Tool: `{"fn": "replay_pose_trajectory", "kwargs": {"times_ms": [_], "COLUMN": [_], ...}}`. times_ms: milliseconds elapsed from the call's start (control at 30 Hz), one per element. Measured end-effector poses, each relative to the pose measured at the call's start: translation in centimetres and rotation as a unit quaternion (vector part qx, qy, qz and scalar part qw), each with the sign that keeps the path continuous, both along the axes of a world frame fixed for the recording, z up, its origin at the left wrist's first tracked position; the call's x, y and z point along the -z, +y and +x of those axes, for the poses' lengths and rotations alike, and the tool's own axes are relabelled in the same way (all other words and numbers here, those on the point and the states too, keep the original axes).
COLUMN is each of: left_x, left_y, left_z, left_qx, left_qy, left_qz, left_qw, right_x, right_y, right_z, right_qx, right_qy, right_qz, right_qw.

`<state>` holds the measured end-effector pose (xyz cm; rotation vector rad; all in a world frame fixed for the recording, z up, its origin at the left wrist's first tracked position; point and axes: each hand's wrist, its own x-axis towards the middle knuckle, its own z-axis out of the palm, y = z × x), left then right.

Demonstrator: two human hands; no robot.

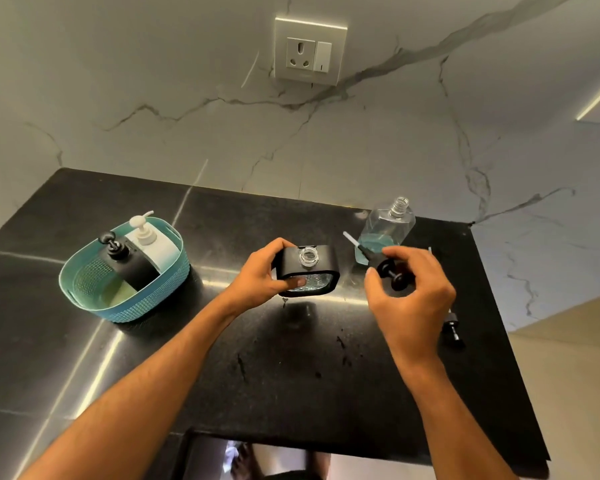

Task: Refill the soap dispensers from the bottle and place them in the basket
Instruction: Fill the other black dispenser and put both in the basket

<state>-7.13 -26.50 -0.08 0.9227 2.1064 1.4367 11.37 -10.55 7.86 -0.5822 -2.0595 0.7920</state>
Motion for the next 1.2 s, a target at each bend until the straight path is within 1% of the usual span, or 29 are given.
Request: {"fn": "replay_pose_trajectory", "kwargs": {"times_ms": [100,200,333,467,600,800,900,1067,1200], "left_x": [0.3,0.4,0.3,-0.2,-0.8,-1.3,-1.3,-1.2,-1.3], "left_y": [-0.3,-0.4,-0.4,-0.5,-0.4,-0.4,-0.6,-0.9,-1.0], "left_z": [-0.1,-0.1,0.1,0.5,0.9,1.7,1.7,1.7,1.6], "left_qx": [0.007,0.013,0.021,0.035,0.054,0.061,0.059,0.057,0.049], "left_qy": [-0.003,0.008,0.015,0.023,0.038,0.044,0.048,0.052,0.045], "left_qz": [-0.007,-0.011,-0.014,-0.005,0.011,0.032,0.03,0.028,0.034], "left_qw": [1.0,1.0,1.0,0.999,0.998,0.997,0.997,0.997,0.997], "right_x": [-2.6,-4.0,-4.1,-3.7,-3.5,-1.9,-1.0,-0.3,-0.1], "right_y": [-1.2,-2.1,-2.5,-2.2,-1.7,-1.5,-1.7,-2.2,-2.2], "right_z": [0.2,0.3,-0.3,-1.4,-3.3,-5.4,-5.5,-5.3,-4.9], "right_qx": [-0.034,-0.066,-0.097,-0.1,-0.113,-0.148,-0.142,-0.118,-0.144], "right_qy": [0.011,-0.007,-0.062,-0.13,-0.161,-0.176,-0.162,-0.156,-0.156], "right_qz": [-0.01,-0.009,0.006,0.024,0.051,0.045,0.043,0.071,0.047], "right_qw": [0.999,0.998,0.993,0.986,0.979,0.972,0.976,0.978,0.976]}}
